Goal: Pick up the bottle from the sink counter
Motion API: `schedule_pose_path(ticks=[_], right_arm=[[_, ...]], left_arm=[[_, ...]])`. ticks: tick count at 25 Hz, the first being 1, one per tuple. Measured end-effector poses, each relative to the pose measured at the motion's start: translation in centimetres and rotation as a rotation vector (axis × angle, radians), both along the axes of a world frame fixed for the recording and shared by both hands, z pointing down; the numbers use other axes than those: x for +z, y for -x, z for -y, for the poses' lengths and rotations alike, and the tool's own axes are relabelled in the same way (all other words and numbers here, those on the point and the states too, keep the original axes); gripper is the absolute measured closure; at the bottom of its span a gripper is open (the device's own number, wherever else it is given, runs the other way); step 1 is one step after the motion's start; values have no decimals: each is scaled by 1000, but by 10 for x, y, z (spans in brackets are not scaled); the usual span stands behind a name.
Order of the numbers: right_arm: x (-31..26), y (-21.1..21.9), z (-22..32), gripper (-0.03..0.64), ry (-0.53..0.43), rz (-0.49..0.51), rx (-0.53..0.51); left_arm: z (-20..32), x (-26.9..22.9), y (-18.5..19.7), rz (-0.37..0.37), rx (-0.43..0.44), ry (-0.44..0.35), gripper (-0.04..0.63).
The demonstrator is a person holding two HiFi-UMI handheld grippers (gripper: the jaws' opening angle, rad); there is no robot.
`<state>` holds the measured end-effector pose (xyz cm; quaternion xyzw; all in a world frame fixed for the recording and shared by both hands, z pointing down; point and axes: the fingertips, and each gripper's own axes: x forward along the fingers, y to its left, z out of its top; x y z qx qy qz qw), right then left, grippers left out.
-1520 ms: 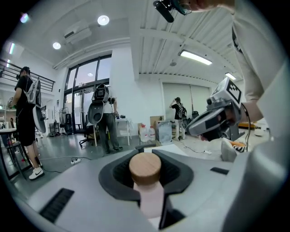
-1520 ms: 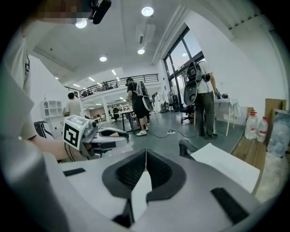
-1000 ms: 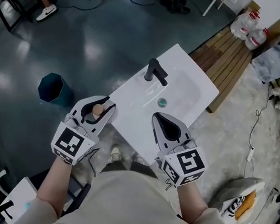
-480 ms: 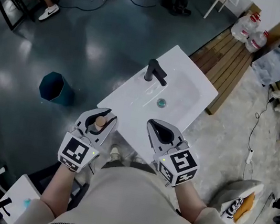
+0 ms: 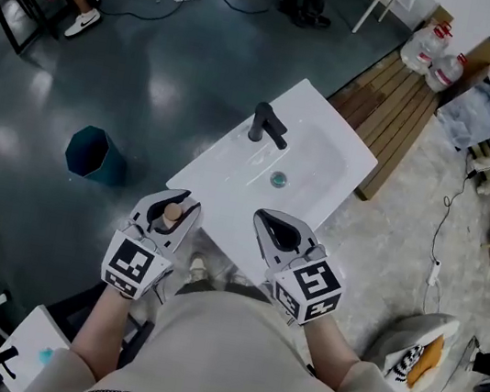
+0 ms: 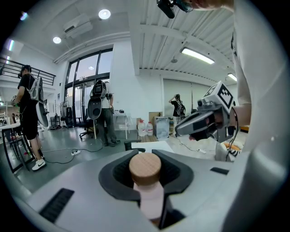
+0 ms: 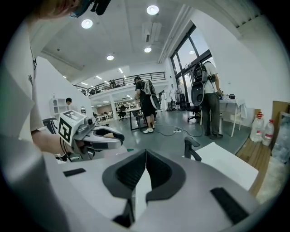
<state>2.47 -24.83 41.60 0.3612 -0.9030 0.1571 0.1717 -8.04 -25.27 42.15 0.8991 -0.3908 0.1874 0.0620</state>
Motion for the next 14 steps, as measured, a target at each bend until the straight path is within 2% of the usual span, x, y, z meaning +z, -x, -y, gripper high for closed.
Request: schedule_pose_path(ticks=[14], right_arm=[[3, -8, -2, 618, 7, -10, 22]], left_arm=[[5, 0, 2, -1, -2, 2, 505]])
